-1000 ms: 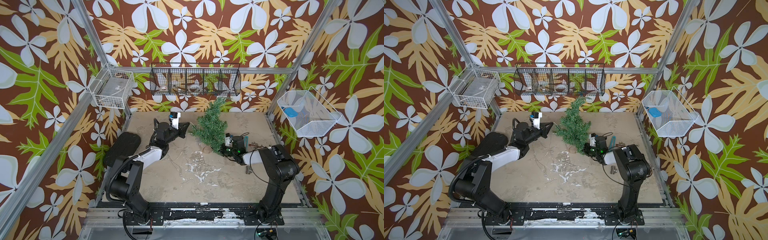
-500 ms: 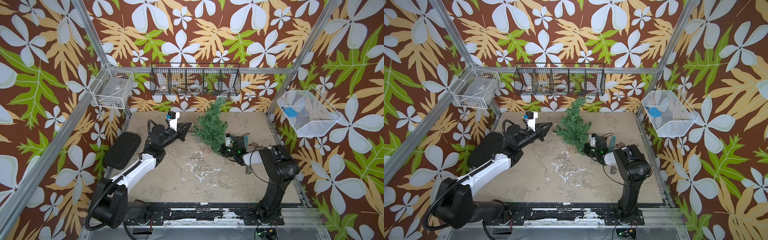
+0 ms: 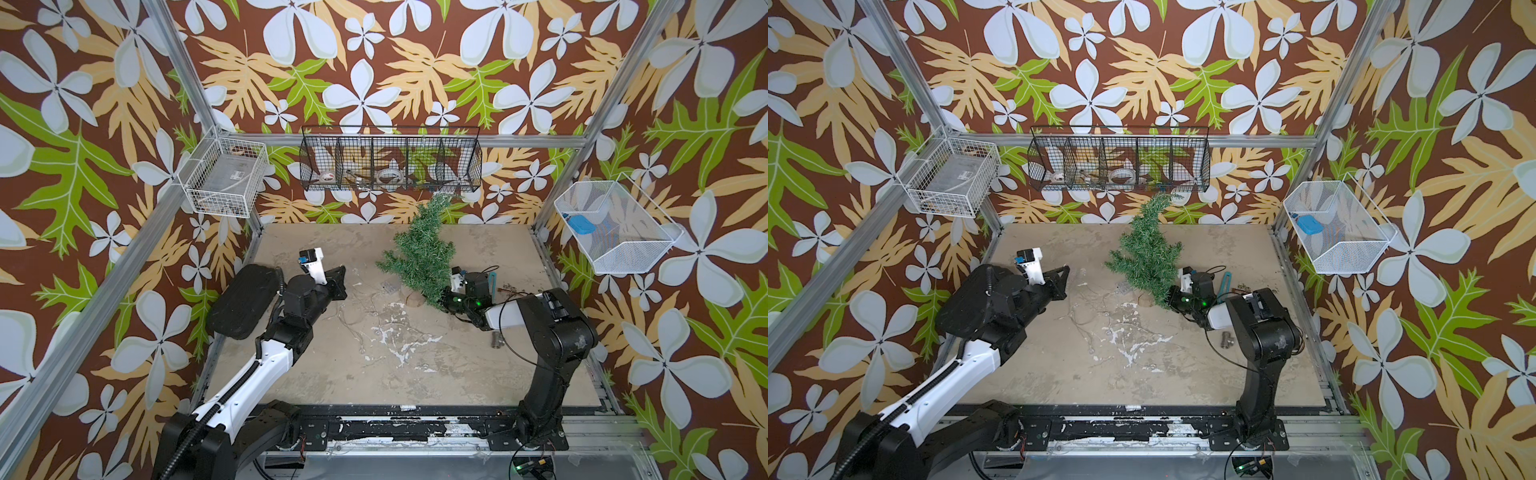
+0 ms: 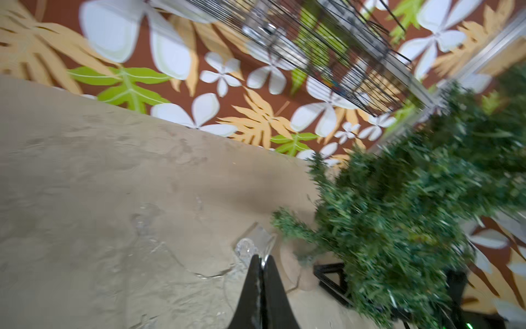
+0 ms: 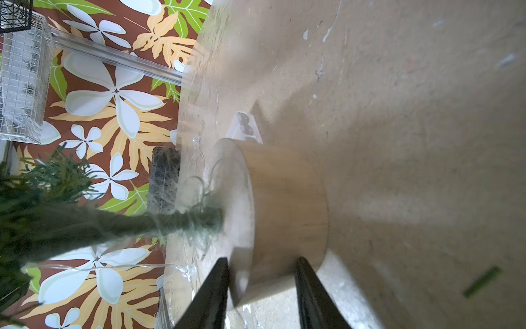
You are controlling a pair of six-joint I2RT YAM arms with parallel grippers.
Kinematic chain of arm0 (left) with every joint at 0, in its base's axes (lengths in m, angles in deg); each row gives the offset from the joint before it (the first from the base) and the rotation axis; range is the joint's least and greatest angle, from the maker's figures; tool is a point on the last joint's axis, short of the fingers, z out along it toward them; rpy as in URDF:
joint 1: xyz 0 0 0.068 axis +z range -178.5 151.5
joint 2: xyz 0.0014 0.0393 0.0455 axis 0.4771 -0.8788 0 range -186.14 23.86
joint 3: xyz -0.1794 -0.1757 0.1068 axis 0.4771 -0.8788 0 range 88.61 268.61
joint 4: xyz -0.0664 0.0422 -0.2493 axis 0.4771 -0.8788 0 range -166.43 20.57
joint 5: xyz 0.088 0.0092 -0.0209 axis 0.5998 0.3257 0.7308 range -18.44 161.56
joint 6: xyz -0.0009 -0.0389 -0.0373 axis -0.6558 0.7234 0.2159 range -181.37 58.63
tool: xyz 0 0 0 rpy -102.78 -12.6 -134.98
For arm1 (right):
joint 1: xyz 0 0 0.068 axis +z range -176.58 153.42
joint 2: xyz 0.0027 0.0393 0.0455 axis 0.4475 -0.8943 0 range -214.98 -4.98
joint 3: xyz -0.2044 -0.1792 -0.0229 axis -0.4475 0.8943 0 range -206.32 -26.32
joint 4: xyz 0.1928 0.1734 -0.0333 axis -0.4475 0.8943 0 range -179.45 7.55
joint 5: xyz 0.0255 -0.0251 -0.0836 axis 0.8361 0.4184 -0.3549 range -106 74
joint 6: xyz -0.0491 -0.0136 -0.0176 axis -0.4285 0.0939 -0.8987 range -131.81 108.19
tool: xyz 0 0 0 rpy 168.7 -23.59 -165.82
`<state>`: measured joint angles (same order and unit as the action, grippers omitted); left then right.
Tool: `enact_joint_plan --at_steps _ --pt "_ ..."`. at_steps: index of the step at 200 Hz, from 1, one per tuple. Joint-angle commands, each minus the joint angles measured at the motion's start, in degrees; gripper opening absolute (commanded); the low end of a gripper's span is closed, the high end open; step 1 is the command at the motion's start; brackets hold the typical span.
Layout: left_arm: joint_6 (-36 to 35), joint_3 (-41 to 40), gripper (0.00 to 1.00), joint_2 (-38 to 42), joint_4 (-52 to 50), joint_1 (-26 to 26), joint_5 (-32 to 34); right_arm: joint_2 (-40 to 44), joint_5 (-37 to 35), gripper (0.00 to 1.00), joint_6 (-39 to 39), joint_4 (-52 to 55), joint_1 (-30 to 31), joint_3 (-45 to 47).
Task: Remove string lights from the small christmas tree
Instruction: Pick up the light string from the Christmas tree, then place the light string at the center of the board.
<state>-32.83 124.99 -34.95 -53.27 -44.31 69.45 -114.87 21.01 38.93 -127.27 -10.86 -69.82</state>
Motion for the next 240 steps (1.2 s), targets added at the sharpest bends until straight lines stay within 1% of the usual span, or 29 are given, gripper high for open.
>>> enact_joint_plan --at_steps 1,26,47,74,86,94,105,119,127,137,149,172,183,200,210,227,233,240 --pt "3.4 1.8 0.00 1.8 -6.5 3.4 1.9 -1.1 -5.6 0.39 -0.8 13.4 0.1 0.7" --pt "2.7 7.3 0.00 2.6 -13.4 6.3 1.5 -1.3 -5.5 0.39 -1.2 14.0 0.1 0.2" --pt "3.1 11.8 0.00 2.5 -17.6 11.5 -1.8 -1.3 -5.6 0.39 -1.2 14.1 0.0 -0.1" --pt "2.5 15.8 0.00 2.5 -19.8 17.9 -4.0 -1.5 -5.5 0.39 -1.3 14.3 0.1 -0.2" --pt "1.9 16.9 0.00 2.5 -20.1 19.4 -4.3 -1.5 -5.5 0.39 -1.3 14.3 0.1 -0.1" --pt "1.6 17.6 0.00 2.2 -20.3 19.4 -4.8 -1.5 -5.4 0.39 -1.3 14.3 0.1 0.0" --pt "2.7 17.5 0.00 2.0 -19.3 19.4 -8.0 -1.5 -5.5 0.39 -1.4 14.3 0.1 0.0" --pt "4.9 15.8 0.00 1.4 -16.1 19.4 -15.0 -1.6 -5.2 0.39 -1.3 14.1 0.1 -0.1" --pt "6.7 14.8 0.00 0.9 -14.8 19.1 -17.7 -1.7 -5.2 0.39 -1.2 14.0 0.1 -0.1" --pt "8.1 13.5 0.00 0.4 -14.2 18.0 -18.8 -1.8 -5.1 0.39 -1.1 14.0 0.1 -0.3" --pt "8.4 11.8 0.00 0.1 -13.6 15.5 -17.8 -1.8 -5.1 0.39 -1.1 14.0 0.1 -0.3" --pt "9.8 7.3 0.00 0.2 -10.5 8.1 -14.4 -1.8 -4.9 0.39 -1.0 13.8 0.1 -0.2" --pt "11.4 5.3 0.00 0.0 -9.1 5.4 -12.7 -1.7 -4.5 0.39 -1.0 13.7 0.1 -0.2" --pt "12.9 2.9 0.00 -1.2 -7.5 1.7 -11.4 -1.4 -4.0 0.39 -0.9 13.4 0.1 0.0" --pt "12.6 2.3 0.00 -2.2 -7.3 -0.4 -10.9 -1.1 -3.8 0.39 -0.9 13.4 0.1 0.0" --pt "11.5 1.8 0.00 -3.6 -7.5 -2.3 -10.7 -0.6 -3.6 0.40 -1.1 13.7 0.0 0.0" --pt "11.1 1.7 0.03 -3.8 -7.9 -2.3 -10.5 -0.3 -3.7 0.40 -1.2 13.9 0.1 0.0" --pt "10.2 1.8 0.09 -3.7 -8.7 -2.3 -9.7 0.1 -3.6 0.41 -1.4 14.2 0.1 0.0"
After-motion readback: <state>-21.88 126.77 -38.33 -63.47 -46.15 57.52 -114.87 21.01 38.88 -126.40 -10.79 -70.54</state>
